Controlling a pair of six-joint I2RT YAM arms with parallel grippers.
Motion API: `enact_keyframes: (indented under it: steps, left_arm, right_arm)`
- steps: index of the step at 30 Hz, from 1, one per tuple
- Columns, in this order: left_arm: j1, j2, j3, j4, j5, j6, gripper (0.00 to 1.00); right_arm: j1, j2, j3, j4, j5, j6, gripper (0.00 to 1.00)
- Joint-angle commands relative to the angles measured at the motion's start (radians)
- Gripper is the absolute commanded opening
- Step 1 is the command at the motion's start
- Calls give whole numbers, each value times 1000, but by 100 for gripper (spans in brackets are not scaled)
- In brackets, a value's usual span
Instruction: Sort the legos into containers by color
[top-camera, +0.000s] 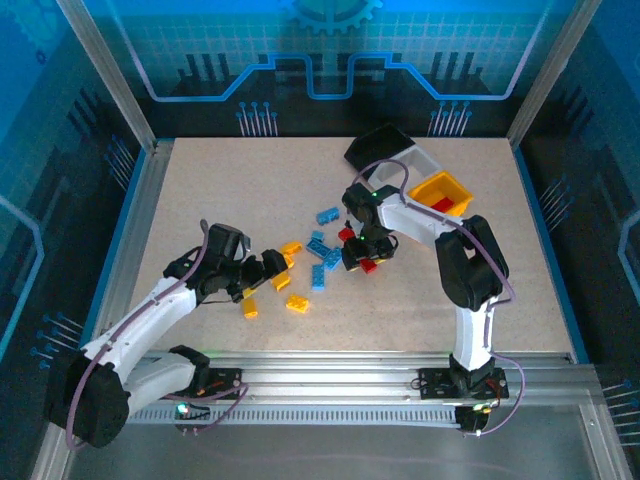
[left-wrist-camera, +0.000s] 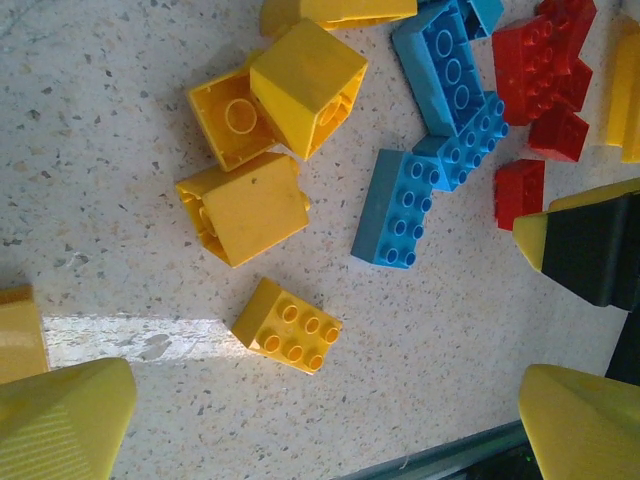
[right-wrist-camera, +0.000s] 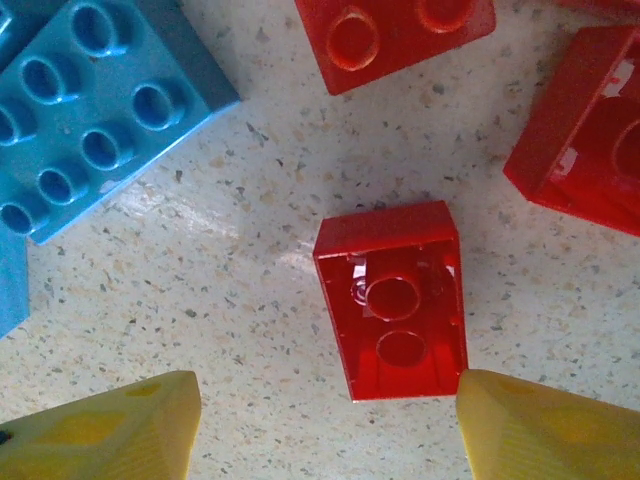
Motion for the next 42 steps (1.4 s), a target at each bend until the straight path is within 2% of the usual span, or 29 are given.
enact_keyframes:
  steps: [1, 9, 22, 31, 34, 42]
  left_arm:
    - [3, -25, 14, -28, 20, 4, 99]
    - [4, -74, -19, -50, 13, -2, 99]
    - [3, -124, -72, -35, 14, -48, 99]
    - [2, -136, -83, -23, 2, -67, 99]
    - [2, -124, -78, -13, 0, -70, 99]
    - [2, -121, -72, -26, -5, -66, 99]
  right_arm:
    - [-13, 36, 3, 5, 25, -4, 68]
    - [-11, 56, -3, 20, 43, 13, 61]
    - [-5, 49, -21, 43, 47, 36, 41]
    - [-23, -35, -21, 30, 43, 30, 42]
    - [-30, -21, -16, 26, 34, 21, 49]
    - [-12, 38, -43, 54, 44, 19, 57]
